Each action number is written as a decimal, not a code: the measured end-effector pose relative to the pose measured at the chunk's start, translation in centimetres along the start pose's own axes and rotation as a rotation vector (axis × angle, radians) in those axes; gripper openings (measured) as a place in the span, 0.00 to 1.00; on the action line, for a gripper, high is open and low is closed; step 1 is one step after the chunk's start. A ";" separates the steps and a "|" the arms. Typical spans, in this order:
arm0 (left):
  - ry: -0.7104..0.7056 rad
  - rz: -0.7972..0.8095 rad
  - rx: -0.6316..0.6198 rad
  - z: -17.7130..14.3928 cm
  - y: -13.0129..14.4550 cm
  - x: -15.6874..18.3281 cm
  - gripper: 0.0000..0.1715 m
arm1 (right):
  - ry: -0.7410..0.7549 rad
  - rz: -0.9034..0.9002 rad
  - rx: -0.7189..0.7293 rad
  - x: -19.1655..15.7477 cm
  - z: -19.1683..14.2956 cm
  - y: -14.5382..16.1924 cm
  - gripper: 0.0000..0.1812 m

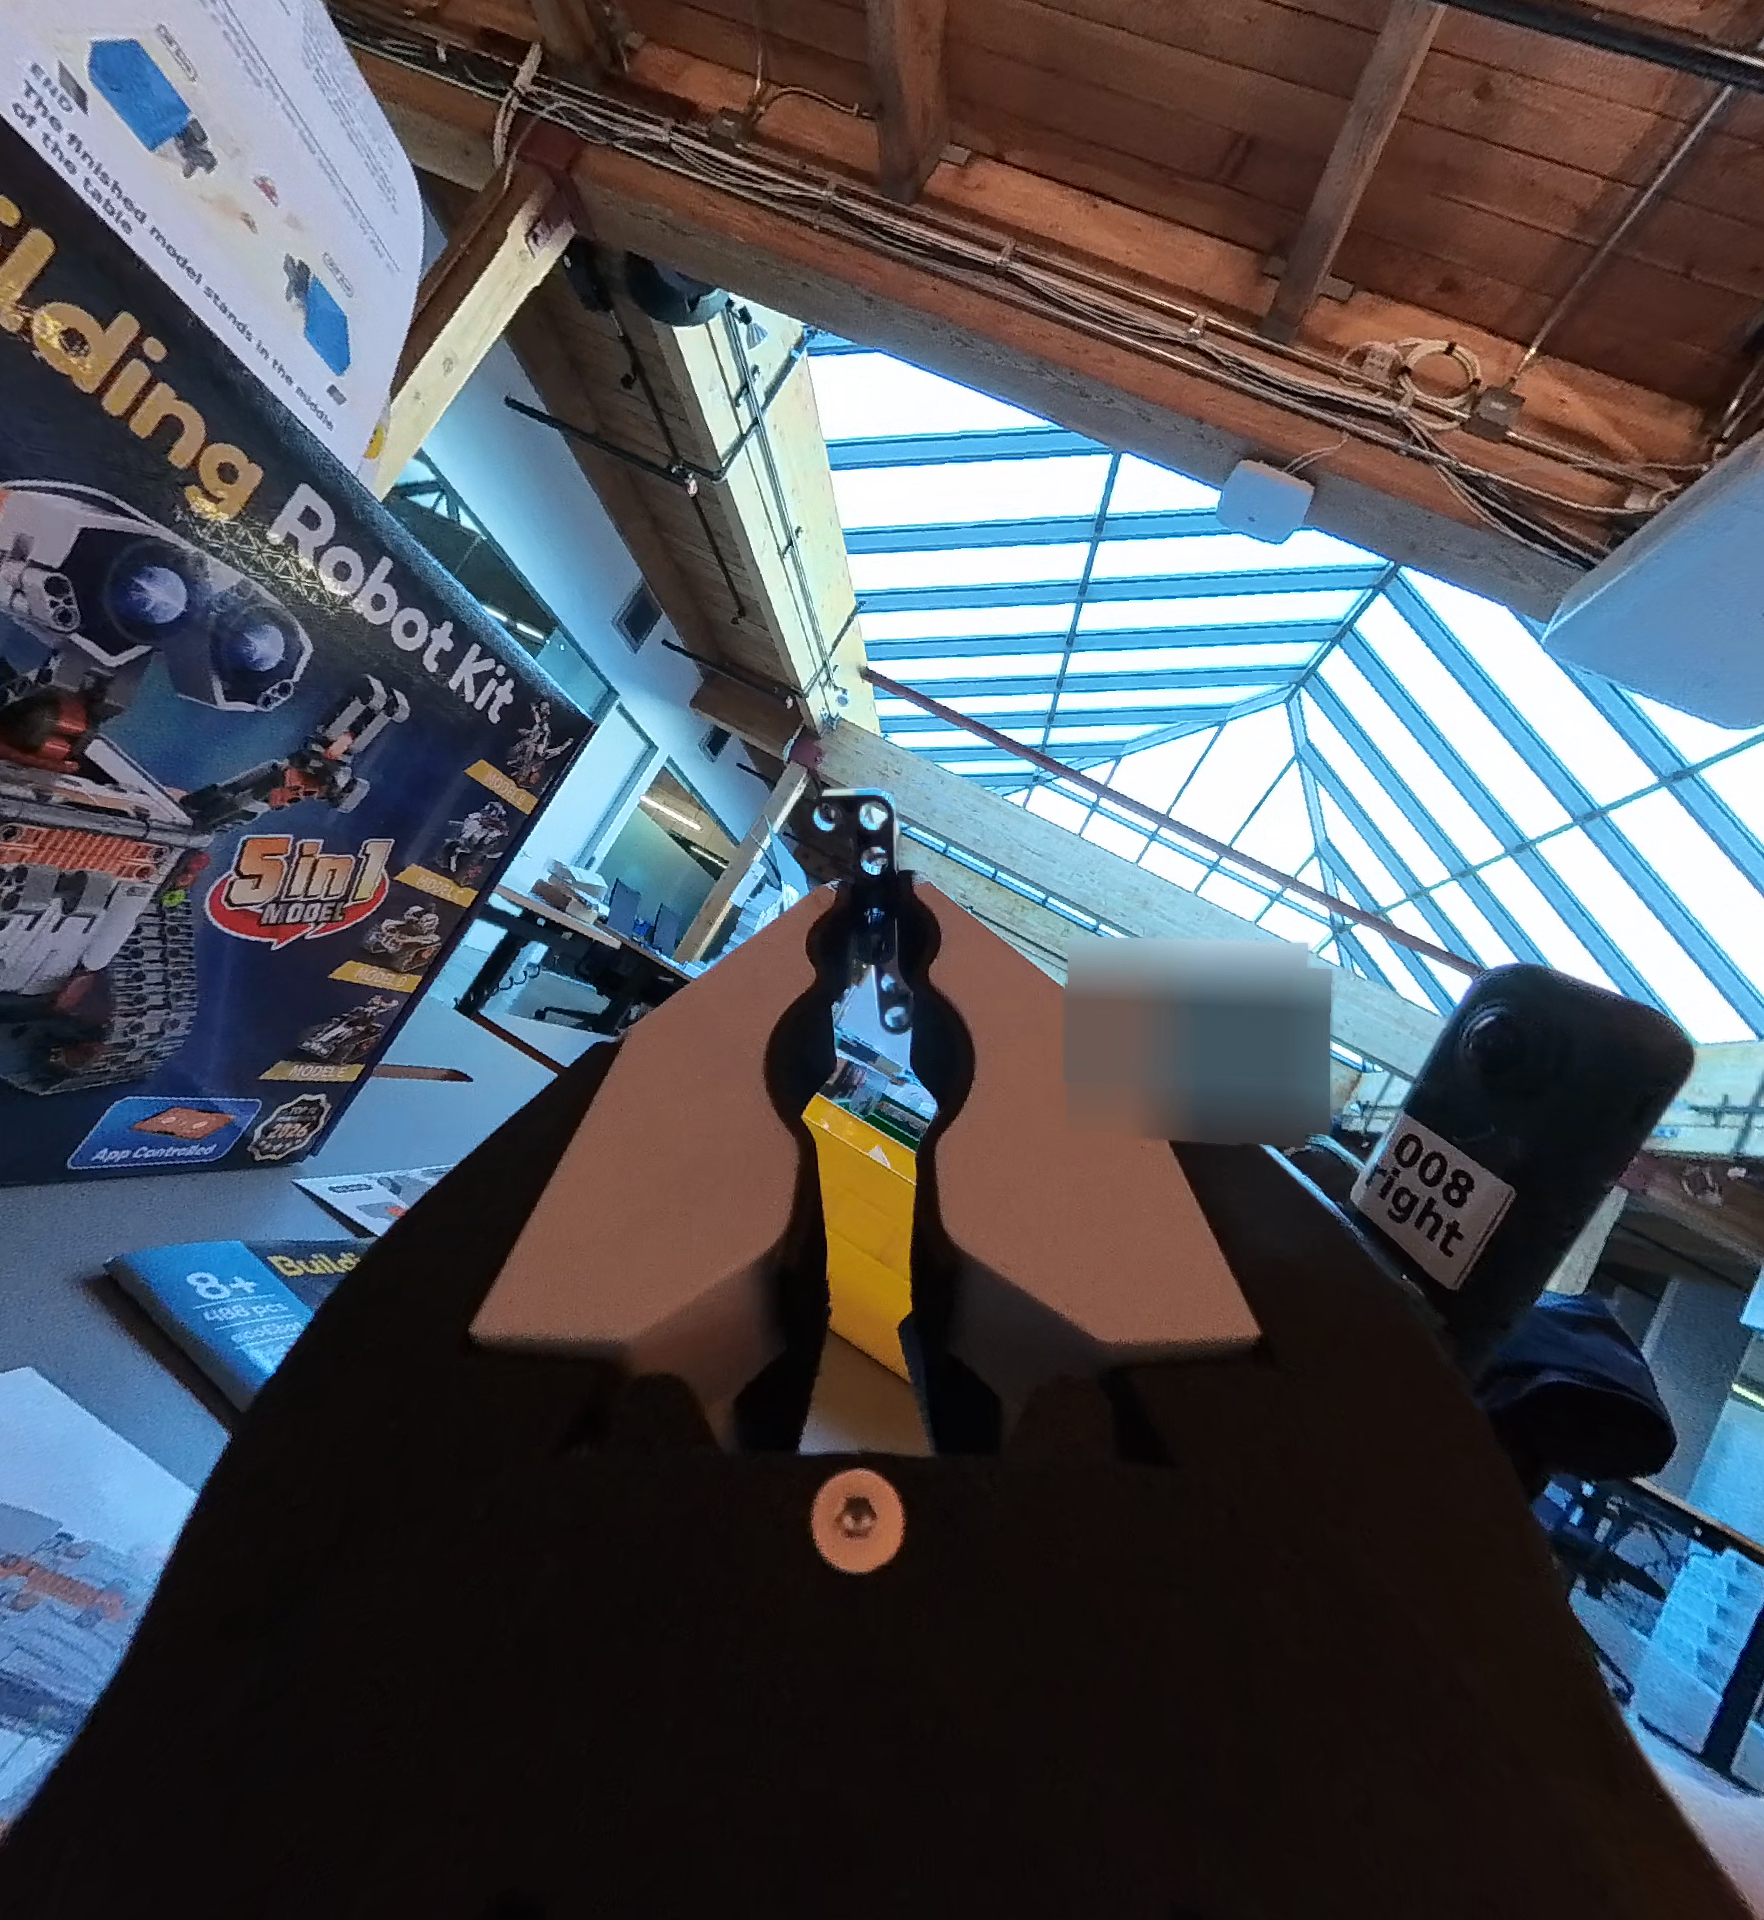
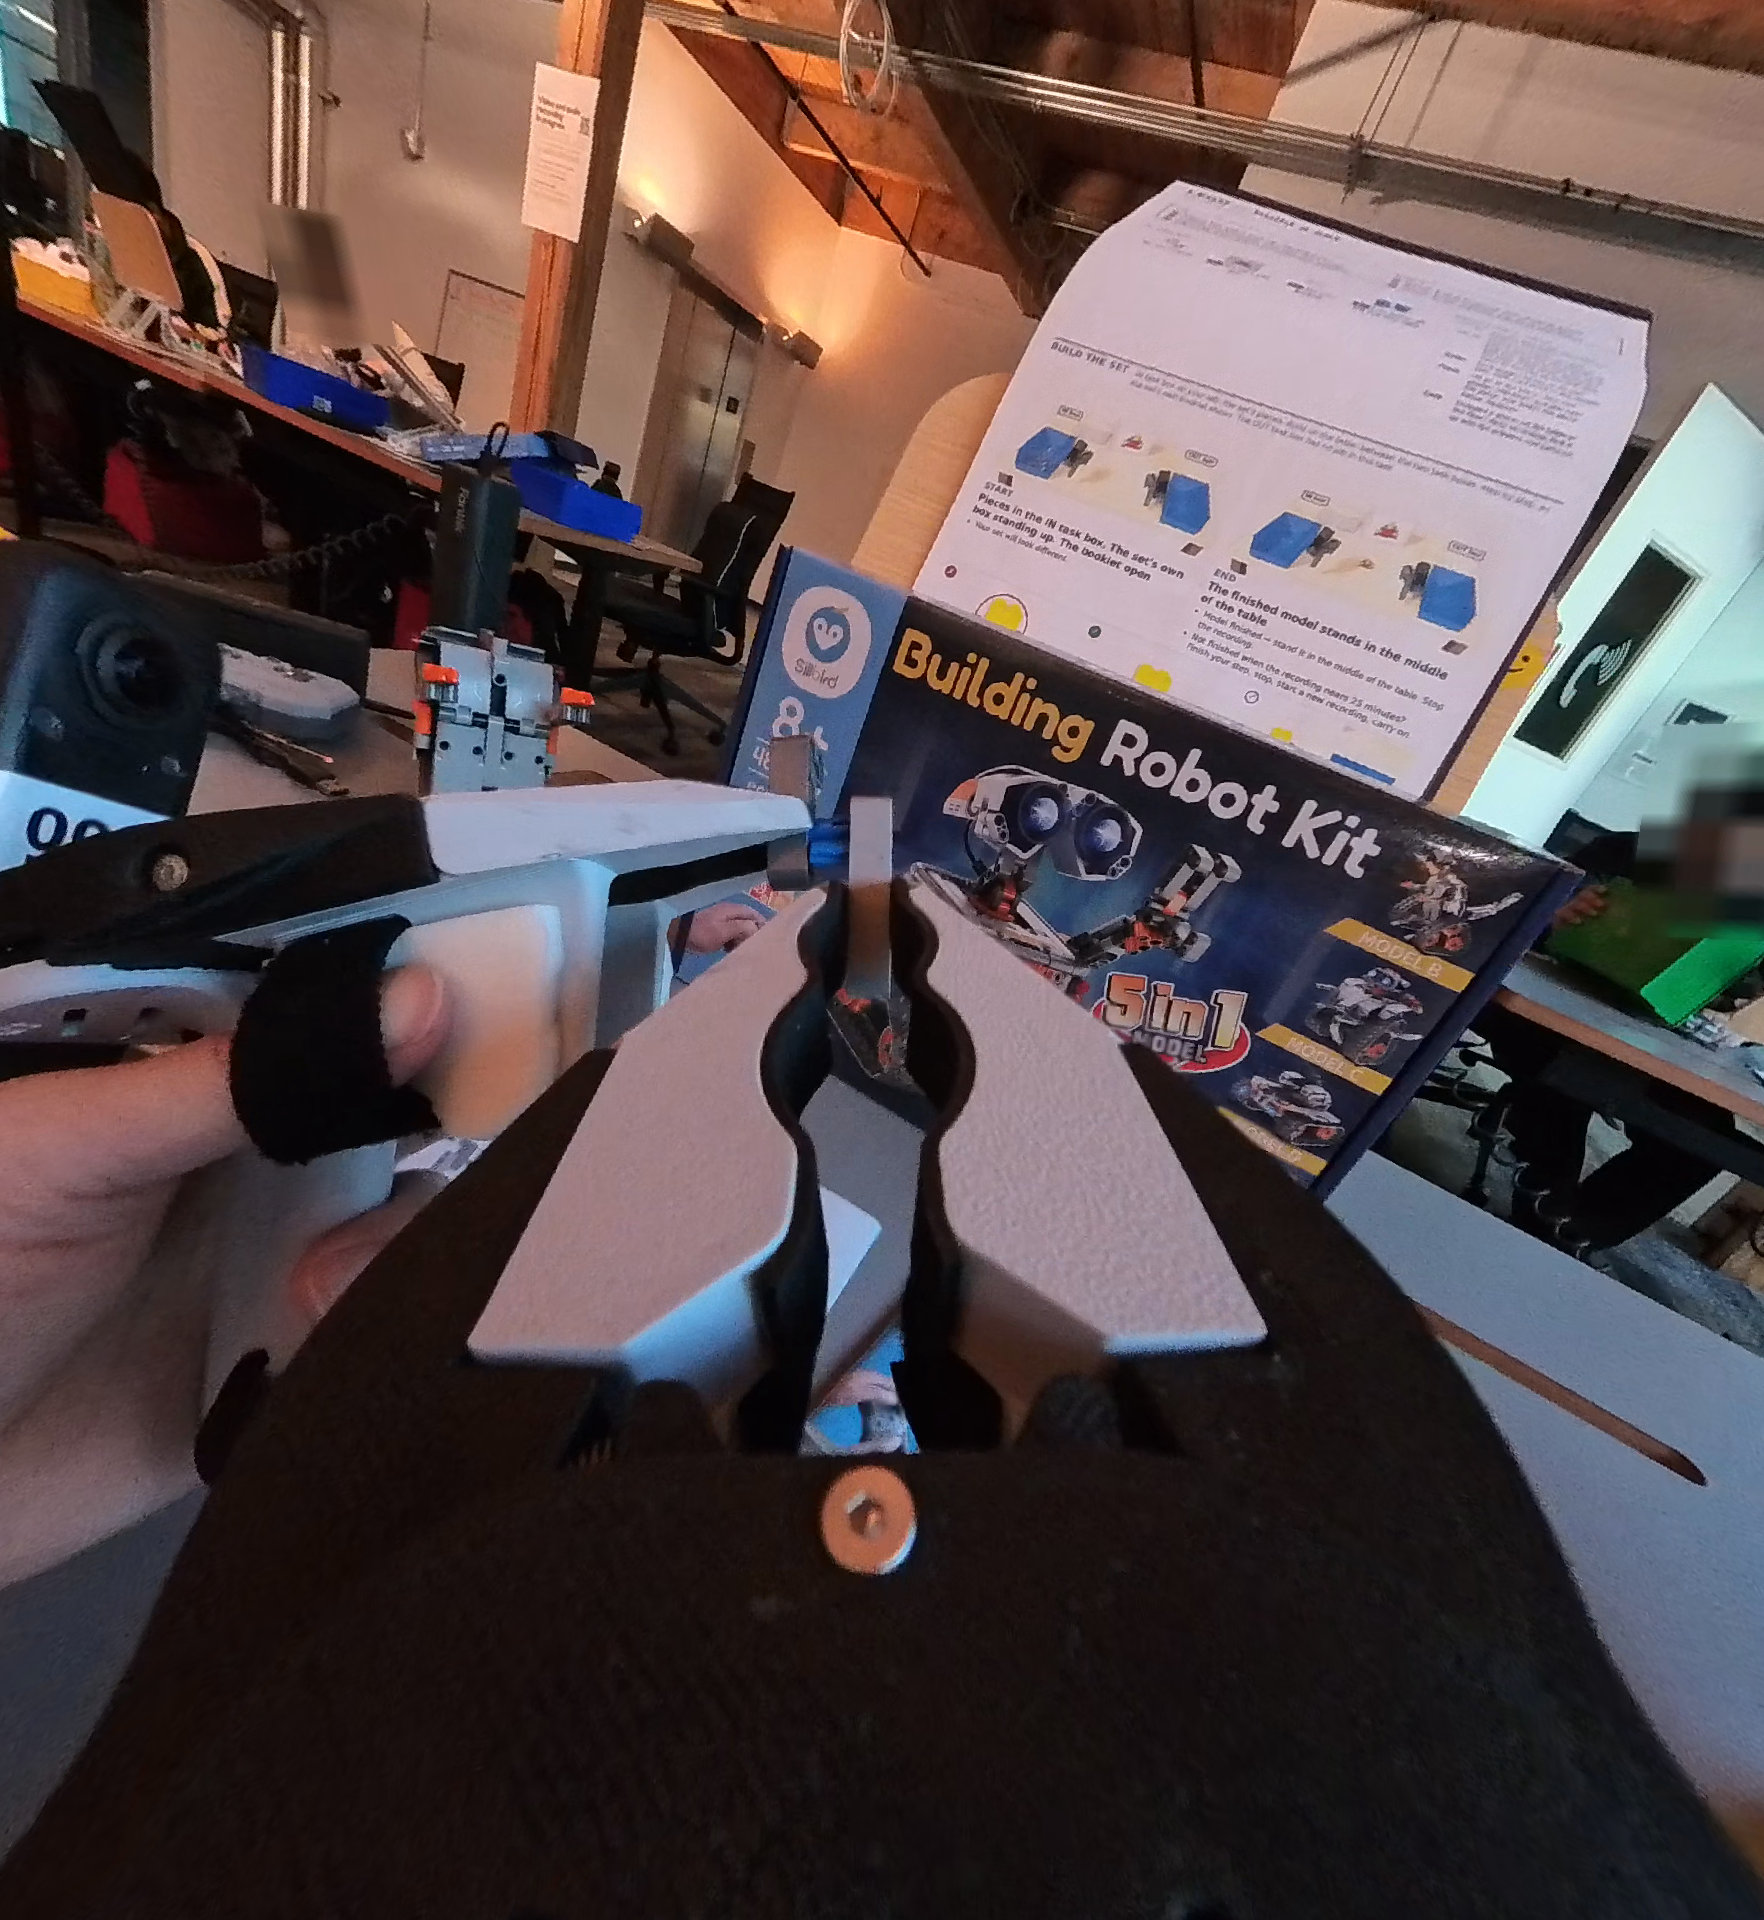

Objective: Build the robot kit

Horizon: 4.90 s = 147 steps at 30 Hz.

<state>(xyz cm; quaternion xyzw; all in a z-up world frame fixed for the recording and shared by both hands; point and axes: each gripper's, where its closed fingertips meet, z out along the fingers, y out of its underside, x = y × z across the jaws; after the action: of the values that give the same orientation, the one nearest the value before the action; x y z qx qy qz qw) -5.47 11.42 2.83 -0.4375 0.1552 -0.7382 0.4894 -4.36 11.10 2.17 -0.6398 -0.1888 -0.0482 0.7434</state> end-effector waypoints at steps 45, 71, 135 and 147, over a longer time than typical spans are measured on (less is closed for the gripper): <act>0.216 0.109 0.075 -0.3 -1.8 4.0 0.03 | 0.160 -0.361 0.202 -1.0 -1.7 -4.0 0.03; 0.018 0.050 -0.030 -0.3 -0.4 0.5 0.02 | -0.030 -0.175 0.118 -0.5 0.0 -0.7 0.03; -0.117 -0.113 -0.147 -1.3 1.2 -2.3 0.03 | -0.142 0.072 0.014 -0.9 0.7 2.4 0.03; -0.137 -0.156 -0.204 -1.6 1.7 -2.9 0.02 | -0.265 0.077 -0.019 -1.1 0.8 3.5 0.03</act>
<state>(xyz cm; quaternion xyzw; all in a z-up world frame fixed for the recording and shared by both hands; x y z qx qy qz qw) -5.38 12.81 -0.63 -0.5451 0.1612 -0.7229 0.3928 -4.44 12.29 -1.40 -0.6545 -0.2602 0.0635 0.7071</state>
